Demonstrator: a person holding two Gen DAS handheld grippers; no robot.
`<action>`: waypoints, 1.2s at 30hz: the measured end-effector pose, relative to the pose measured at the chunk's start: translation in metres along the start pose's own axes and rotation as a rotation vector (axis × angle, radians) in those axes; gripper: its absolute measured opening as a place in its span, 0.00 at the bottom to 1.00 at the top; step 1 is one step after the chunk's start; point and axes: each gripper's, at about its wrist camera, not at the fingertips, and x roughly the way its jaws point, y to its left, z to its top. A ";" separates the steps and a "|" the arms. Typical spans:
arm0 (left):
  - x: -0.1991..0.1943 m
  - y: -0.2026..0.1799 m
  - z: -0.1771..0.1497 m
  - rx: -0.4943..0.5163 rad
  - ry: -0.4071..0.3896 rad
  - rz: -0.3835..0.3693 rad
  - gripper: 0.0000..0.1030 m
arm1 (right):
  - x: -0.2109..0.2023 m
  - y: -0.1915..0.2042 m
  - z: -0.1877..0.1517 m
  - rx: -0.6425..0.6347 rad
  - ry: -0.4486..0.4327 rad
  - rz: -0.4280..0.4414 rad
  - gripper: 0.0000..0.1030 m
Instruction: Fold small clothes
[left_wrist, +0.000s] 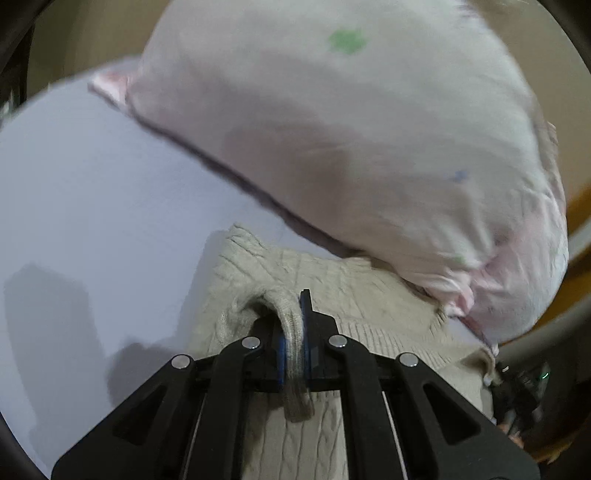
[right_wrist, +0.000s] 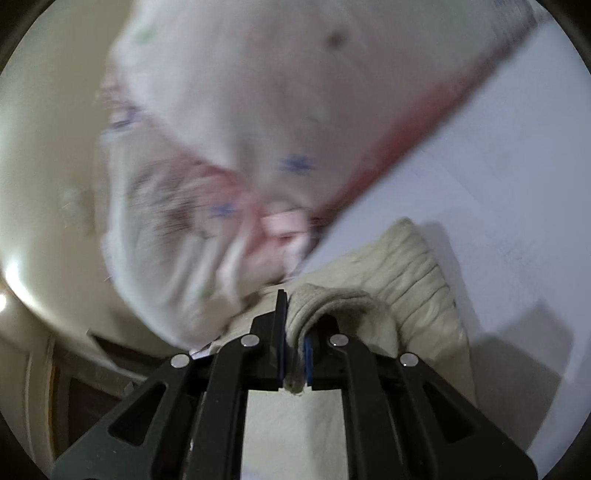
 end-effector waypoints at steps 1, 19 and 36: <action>0.003 0.002 0.002 -0.014 0.010 -0.016 0.06 | 0.008 -0.006 0.003 0.033 0.001 -0.005 0.09; -0.054 0.040 -0.029 0.038 0.069 -0.079 0.68 | -0.018 0.022 -0.013 -0.083 -0.078 -0.051 0.91; -0.063 -0.130 -0.059 0.124 0.104 -0.602 0.15 | -0.087 0.002 -0.024 -0.090 -0.095 0.039 0.93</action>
